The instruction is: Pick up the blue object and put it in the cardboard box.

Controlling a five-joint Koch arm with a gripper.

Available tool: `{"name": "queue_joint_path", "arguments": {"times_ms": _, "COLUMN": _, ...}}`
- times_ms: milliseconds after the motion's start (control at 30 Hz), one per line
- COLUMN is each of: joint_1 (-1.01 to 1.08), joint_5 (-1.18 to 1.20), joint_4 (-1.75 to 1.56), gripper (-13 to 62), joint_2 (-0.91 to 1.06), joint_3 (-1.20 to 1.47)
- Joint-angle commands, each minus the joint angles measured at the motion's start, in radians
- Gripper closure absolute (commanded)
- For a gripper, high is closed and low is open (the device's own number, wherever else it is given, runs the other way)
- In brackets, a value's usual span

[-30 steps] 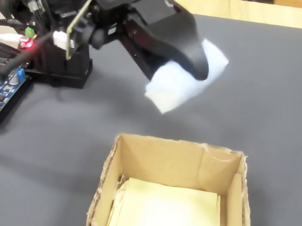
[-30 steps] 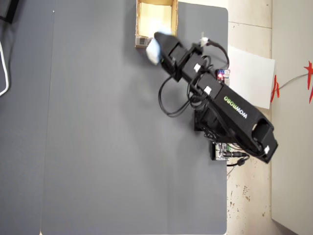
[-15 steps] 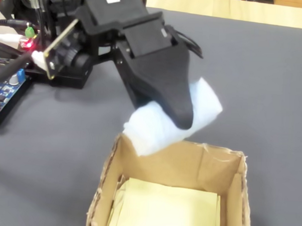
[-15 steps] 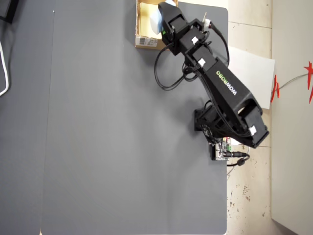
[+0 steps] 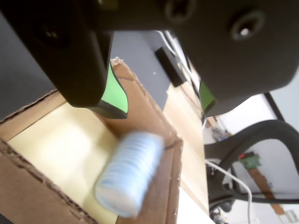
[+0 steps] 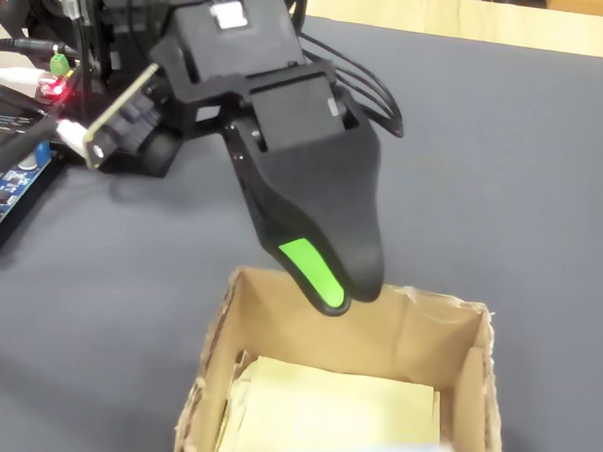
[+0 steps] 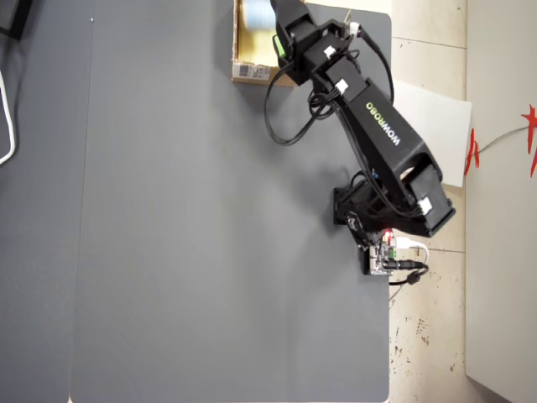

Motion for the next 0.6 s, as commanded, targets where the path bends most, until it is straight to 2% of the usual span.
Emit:
{"name": "queue_joint_path", "arguments": {"times_ms": 0, "joint_1": 0.005, "joint_5": 0.026, "joint_4": -0.020, "gripper": 18.6, "joint_2": 0.044, "joint_3": -0.055}}
{"name": "queue_joint_path", "arguments": {"times_ms": 267, "joint_1": -0.078, "joint_5": 0.140, "joint_4": -0.060, "gripper": 18.5, "joint_2": 0.155, "joint_3": 0.018}}
{"name": "queue_joint_path", "arguments": {"times_ms": 567, "joint_1": -0.422, "joint_5": 0.296, "joint_4": -0.098, "gripper": 15.6, "joint_2": 0.402, "joint_3": 0.259}}
